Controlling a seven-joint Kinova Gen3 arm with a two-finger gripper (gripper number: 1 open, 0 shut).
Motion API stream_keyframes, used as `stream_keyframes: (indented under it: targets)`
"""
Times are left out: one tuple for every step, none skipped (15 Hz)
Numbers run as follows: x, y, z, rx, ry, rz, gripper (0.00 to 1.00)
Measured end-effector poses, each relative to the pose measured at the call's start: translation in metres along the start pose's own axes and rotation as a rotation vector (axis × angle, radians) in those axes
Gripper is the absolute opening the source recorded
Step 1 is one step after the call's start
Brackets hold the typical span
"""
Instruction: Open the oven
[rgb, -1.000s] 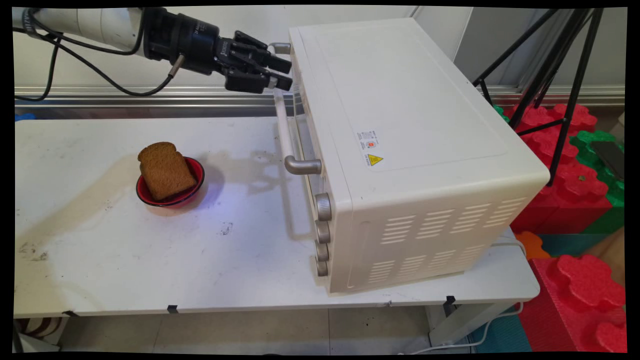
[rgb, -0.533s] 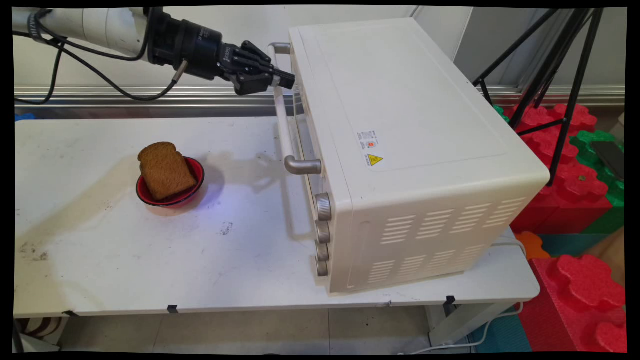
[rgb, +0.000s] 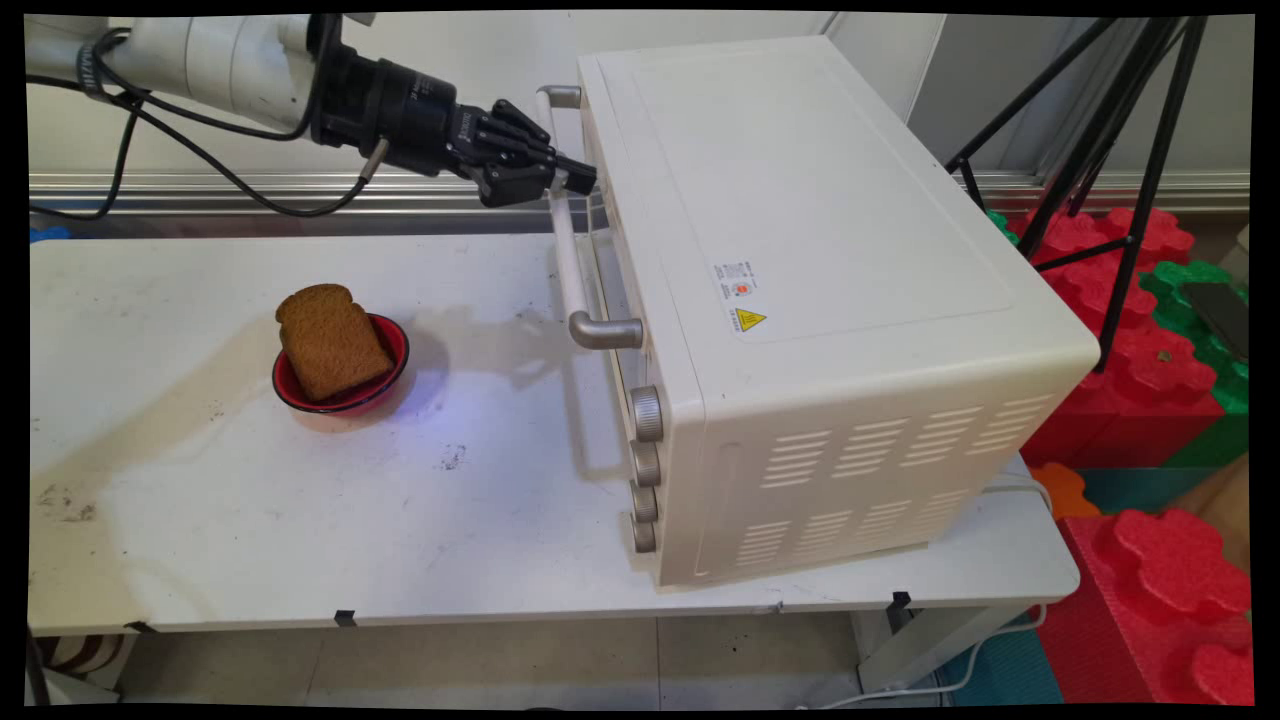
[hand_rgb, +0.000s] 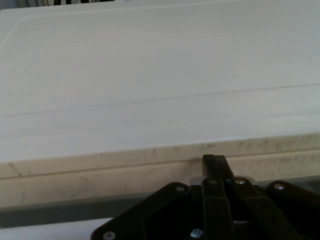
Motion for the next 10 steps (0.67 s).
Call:
stream_keyframes:
  targets:
    - [-0.001, 0.0003, 0.0015, 0.0, -0.002, 0.0, 0.0]
    - [-0.0021, 0.0006, 0.0031, 0.0, -0.004, 0.0, 0.0]
    - [-0.0028, 0.0008, 0.0039, 0.0, -0.006, 0.0, 0.0]
    - [-0.0034, 0.0009, 0.0045, 0.0, -0.006, 0.0, 0.0]
    - [-0.0042, 0.001, 0.0052, 0.001, -0.008, 0.001, 0.0]
    - [-0.0049, 0.001, 0.0055, 0.001, -0.009, 0.001, 0.0]
    - [-0.0058, 0.0011, 0.0059, 0.001, -0.011, 0.001, 0.0]
    - [-0.0067, 0.0012, 0.0059, 0.002, -0.012, 0.001, 0.0]
    - [-0.0076, 0.0012, 0.0058, 0.002, -0.014, 0.001, 0.0]
    - [-0.0088, 0.0012, 0.0059, 0.002, -0.017, 0.002, 0.0]
